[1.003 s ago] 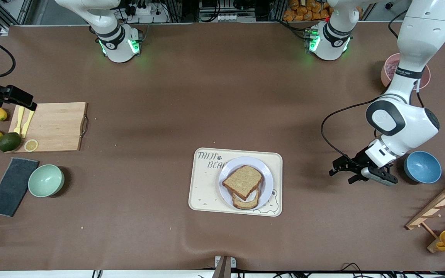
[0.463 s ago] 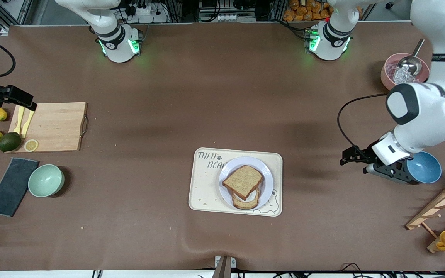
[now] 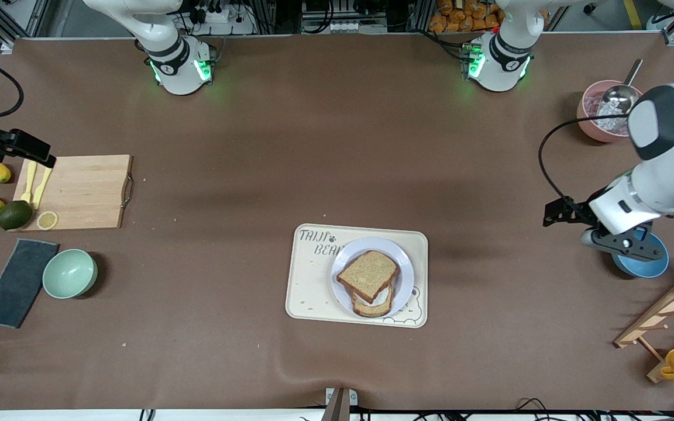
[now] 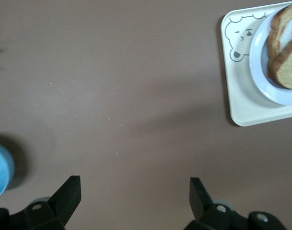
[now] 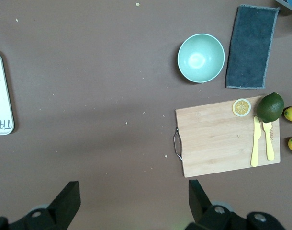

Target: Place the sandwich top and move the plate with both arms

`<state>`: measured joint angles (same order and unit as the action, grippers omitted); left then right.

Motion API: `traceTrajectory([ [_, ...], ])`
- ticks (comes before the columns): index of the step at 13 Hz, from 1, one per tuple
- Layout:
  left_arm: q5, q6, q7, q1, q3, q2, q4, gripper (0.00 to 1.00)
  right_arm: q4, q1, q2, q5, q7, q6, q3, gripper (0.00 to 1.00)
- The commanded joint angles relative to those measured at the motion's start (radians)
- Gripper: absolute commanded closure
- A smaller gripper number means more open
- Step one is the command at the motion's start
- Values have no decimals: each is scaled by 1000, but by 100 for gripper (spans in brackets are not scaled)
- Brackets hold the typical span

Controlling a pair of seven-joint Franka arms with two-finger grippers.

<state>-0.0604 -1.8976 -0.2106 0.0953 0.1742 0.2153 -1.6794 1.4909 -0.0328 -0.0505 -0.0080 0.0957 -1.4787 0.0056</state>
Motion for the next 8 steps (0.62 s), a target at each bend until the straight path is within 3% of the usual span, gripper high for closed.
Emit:
traceTrajectory([
  [1, 30, 101, 85, -75, -63, -77, 40, 0, 2, -9, 3, -1, 4, 3, 5, 0],
  [5, 16, 263, 170, -192, -185, -160, 102, 0, 2, -9, 3, -1, 4, 3, 5, 0],
  [8, 17, 316, 168, -203, -188, -206, 110, 0, 2, -9, 3, -1, 4, 3, 5, 0],
])
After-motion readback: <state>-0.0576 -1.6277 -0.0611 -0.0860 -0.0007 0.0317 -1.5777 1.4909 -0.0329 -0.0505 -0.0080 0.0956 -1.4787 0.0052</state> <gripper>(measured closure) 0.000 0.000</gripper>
